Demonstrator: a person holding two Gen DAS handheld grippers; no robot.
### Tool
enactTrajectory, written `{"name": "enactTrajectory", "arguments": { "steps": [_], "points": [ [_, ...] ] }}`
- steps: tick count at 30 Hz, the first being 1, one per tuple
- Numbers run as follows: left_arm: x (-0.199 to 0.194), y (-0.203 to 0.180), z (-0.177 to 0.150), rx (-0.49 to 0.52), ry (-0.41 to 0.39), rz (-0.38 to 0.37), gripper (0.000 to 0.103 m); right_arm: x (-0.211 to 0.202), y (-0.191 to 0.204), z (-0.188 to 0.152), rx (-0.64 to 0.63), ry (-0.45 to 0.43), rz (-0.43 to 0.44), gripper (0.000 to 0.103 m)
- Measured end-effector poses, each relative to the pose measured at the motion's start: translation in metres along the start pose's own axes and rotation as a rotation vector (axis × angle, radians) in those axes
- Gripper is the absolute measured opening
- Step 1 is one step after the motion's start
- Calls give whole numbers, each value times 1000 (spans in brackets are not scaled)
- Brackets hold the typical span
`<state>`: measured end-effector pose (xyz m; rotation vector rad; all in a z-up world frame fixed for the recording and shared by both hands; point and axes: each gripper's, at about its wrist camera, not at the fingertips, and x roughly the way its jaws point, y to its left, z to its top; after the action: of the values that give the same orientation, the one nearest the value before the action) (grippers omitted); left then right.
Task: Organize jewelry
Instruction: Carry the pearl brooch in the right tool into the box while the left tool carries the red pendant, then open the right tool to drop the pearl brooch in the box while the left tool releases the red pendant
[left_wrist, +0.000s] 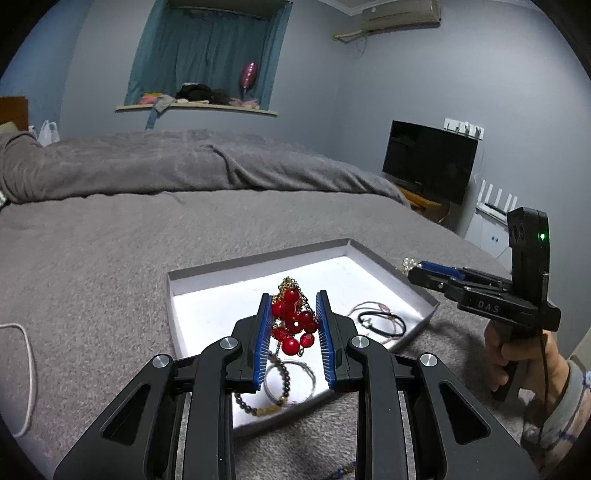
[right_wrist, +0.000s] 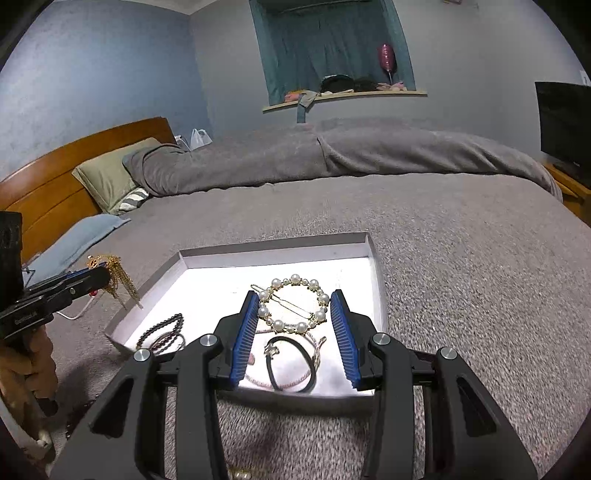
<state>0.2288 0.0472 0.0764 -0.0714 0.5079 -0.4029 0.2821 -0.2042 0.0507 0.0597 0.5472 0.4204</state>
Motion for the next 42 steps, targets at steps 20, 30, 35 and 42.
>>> {"name": "enactTrajectory", "arguments": {
  "steps": [20,30,35,42],
  "points": [
    [53,16,-20,-2,145,25,25,35,3,-13,-34,110,-68,40],
    [58,14,-25,8,182,32,25,42,1,-16,-34,140,-82,40],
    [62,18,-27,-2,207,38,25,44,4,-16,-44,147,-86,40],
    [60,17,-28,1,212,47,35,45,7,-17,-55,151,-92,44]
  ]
}}
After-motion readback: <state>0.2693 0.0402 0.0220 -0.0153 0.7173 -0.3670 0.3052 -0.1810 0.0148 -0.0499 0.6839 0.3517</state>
